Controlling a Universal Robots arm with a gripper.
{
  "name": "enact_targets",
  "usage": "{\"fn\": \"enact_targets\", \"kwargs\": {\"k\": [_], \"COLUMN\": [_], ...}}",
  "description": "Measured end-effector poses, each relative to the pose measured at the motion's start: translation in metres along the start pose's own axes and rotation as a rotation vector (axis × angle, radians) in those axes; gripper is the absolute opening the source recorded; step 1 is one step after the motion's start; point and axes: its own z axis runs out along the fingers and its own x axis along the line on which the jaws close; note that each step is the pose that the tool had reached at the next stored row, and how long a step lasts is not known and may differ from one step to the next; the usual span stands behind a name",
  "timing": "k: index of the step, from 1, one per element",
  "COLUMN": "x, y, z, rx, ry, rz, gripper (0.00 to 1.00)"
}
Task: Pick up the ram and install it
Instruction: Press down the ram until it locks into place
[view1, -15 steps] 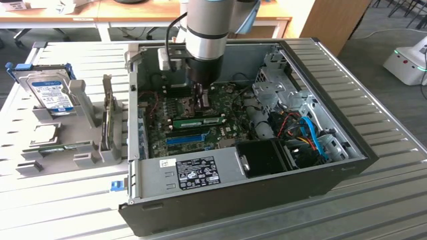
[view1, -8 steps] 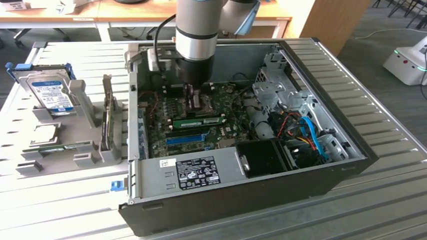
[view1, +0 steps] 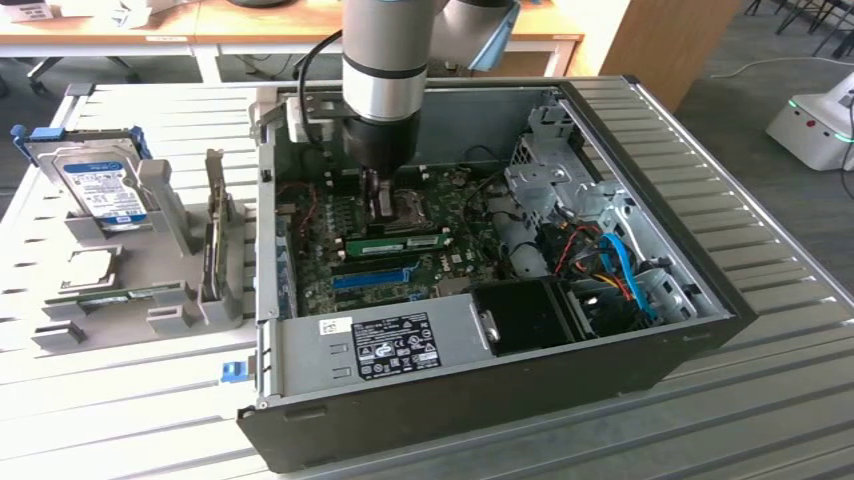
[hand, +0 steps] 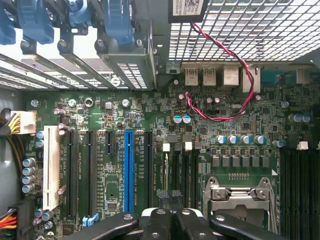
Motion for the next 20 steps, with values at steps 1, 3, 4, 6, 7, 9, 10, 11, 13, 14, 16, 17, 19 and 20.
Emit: {"fn": "enact_targets", "kwargs": {"k": [1,3,4,6,7,9,10,11,13,14,16,17,19,20], "x": [0.0000,0.0000,0.0000,0.0000,0.0000,0.0001,0.0001,0.0001,0.0001,0.0001,0.0001,0.0001,0.0001,0.0001], "y": [0.0000,0.0001,0.0005,0.0016,0.0022,0.0037,0.0046,0.0054,0.0066,0.0068,0.0069,0.0069,0.0069,0.0069], "z": [0.0000,0.0000,0.0000,0.0001,0.0001,0.0001,0.0002,0.0002,0.0002,0.0002,0.0002,0.0002,0.0002,0.0002], "rx": [0.0000,0.0000,0.0000,0.0001,0.0000,0.0000,0.0000,0.0000,0.0000,0.0000,0.0000,0.0000,0.0000,0.0000], "ry": [0.0000,-0.0001,-0.0001,-0.0001,-0.0001,0.0000,-0.0001,-0.0001,-0.0001,0.0000,0.0000,0.0000,0.0000,0.0000], "rz": [0.000,0.000,0.000,0.000,0.000,0.000,0.000,0.000,0.000,0.000,0.000,0.000,0.000,0.000], "gripper": [0.11,0.11,0.11,0.11,0.11,0.11,0.11,0.11,0.11,0.11,0.11,0.11,0.11,0.11]}}
